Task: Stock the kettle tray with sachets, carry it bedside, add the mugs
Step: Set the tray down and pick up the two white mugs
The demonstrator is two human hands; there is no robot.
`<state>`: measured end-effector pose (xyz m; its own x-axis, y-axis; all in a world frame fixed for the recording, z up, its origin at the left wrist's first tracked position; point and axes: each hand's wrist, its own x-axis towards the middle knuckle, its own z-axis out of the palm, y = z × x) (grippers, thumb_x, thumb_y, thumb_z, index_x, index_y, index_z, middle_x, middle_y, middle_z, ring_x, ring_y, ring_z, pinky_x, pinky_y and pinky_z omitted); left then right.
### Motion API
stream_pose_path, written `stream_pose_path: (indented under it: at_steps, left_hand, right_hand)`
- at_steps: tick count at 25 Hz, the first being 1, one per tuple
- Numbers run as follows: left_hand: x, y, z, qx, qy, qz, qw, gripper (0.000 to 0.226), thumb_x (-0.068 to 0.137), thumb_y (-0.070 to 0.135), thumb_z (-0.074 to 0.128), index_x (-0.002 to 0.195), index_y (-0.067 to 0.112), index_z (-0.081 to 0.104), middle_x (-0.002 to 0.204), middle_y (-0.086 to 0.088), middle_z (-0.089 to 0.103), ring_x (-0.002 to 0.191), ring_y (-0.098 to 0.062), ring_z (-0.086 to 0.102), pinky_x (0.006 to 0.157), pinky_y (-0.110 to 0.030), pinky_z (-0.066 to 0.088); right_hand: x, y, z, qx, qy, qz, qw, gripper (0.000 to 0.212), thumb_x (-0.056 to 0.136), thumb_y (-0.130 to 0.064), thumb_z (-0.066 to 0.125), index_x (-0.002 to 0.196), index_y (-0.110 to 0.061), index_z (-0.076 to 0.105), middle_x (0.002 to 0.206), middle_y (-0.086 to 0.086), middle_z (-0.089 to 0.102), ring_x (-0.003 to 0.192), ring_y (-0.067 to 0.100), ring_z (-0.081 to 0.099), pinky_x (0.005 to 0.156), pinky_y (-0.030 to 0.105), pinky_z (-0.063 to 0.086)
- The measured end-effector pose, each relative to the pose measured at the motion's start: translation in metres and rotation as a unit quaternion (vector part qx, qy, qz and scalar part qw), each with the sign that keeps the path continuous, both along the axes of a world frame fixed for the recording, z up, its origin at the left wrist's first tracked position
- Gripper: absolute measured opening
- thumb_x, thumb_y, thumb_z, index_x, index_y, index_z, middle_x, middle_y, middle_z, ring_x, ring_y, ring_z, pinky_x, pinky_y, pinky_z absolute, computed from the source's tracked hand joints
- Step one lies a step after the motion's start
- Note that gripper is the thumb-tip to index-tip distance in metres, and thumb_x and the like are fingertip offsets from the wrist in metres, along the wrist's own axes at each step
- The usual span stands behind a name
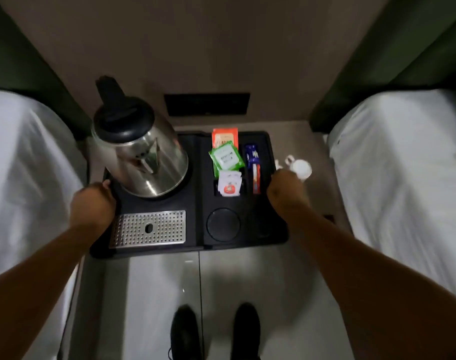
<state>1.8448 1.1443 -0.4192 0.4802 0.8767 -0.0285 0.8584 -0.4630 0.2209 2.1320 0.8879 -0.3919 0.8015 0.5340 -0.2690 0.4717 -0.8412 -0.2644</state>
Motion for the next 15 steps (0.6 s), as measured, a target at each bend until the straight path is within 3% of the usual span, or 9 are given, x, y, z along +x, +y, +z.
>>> stream_pose_path:
  at_steps: [3,7,15]
  left_hand:
    - [-0.001,0.038,-0.042,0.021,0.023,0.005,1.0,0.042,0.104,0.016,0.035,0.078,-0.008,0.057,0.075,-0.034,0.062,0.068,-0.048,0.061,0.061,-0.046,0.04]
    - [0.003,0.061,-0.081,0.009,-0.008,0.036,0.999,0.045,0.105,0.021,0.033,0.082,-0.008,0.059,0.081,-0.033,0.063,0.073,-0.048,0.06,0.064,-0.044,0.038]
    - [0.01,0.085,-0.119,-0.017,-0.049,0.07,0.996,0.048,0.105,0.028,0.035,0.078,-0.002,0.06,0.078,-0.03,0.064,0.066,-0.039,0.055,0.062,-0.037,0.036]
  right_hand:
    - [0.004,0.034,-0.039,0.014,0.01,0.001,1.0,0.021,0.091,-0.007,0.044,0.096,0.001,0.063,0.097,0.025,0.064,0.09,0.041,0.061,0.066,0.036,0.041]
    - [0.009,0.071,-0.074,-0.011,0.004,-0.035,0.999,0.017,0.09,-0.002,0.051,0.097,0.006,0.063,0.101,0.028,0.067,0.097,0.044,0.063,0.072,0.039,0.047]
    - [0.015,0.096,-0.109,-0.028,0.003,-0.058,0.998,0.011,0.089,-0.003,0.057,0.089,0.004,0.066,0.091,0.024,0.069,0.085,0.039,0.067,0.065,0.038,0.049]
